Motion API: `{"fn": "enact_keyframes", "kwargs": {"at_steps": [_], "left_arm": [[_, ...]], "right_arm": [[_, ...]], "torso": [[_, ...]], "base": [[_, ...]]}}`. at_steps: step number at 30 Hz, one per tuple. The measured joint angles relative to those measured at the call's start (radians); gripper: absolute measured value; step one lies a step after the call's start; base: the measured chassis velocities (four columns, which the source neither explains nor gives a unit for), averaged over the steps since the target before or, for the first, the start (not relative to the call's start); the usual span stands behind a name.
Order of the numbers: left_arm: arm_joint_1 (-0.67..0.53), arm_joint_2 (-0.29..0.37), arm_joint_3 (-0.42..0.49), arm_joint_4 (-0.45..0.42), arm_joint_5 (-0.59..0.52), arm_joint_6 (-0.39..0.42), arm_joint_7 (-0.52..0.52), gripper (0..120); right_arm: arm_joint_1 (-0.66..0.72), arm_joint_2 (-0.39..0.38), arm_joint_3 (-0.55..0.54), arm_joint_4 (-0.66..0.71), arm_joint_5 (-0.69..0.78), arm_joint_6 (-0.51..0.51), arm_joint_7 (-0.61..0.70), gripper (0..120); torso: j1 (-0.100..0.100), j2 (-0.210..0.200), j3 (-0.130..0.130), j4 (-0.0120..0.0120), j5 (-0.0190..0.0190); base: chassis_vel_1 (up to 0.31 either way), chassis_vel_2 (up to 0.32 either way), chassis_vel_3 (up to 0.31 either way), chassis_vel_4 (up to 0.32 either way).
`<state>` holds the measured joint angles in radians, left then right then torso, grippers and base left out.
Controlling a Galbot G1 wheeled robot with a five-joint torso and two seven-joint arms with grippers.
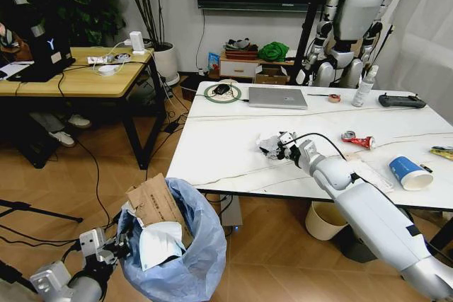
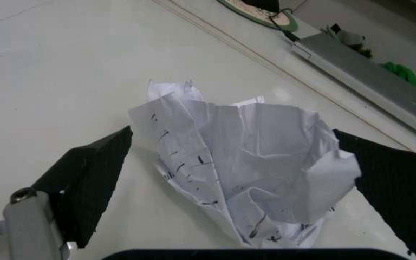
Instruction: Pick up the trash bin and place the trash from the table into it.
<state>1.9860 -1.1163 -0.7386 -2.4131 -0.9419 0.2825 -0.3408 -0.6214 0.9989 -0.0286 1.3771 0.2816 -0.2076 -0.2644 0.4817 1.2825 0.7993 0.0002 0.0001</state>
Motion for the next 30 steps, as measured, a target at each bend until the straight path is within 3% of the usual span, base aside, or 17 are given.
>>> {"fn": "enact_keyframes", "kwargs": {"at_steps": [5,20,30], "left_arm": [[-0.001,0.004,-0.002,0.002,-0.005,-0.001,0.0,0],[-0.01,0.02,-0.007,0.008,-0.026,-0.001,-0.001,0],[-0.013,0.024,-0.006,0.01,-0.03,-0.001,-0.002,0]], "right_arm": [[0.015,0.016,-0.012,-0.035,-0.024,0.014,0.004,96],[0.012,0.025,-0.016,-0.062,-0.036,0.015,0.008,36],[-0.006,0.018,-0.008,-0.05,-0.034,0.008,0.011,6]], "torso": [[0.0,0.0,0.0,0.0,-0.0001],[0.0,0.0,0.0,0.0,-0.0001],[0.0,0.0,0.0,0.0,-0.0001]], "base": [[0.0,0.0,0.0,0.0],[0.0,0.0,0.0,0.0],[0.0,0.0,0.0,0.0]]}}
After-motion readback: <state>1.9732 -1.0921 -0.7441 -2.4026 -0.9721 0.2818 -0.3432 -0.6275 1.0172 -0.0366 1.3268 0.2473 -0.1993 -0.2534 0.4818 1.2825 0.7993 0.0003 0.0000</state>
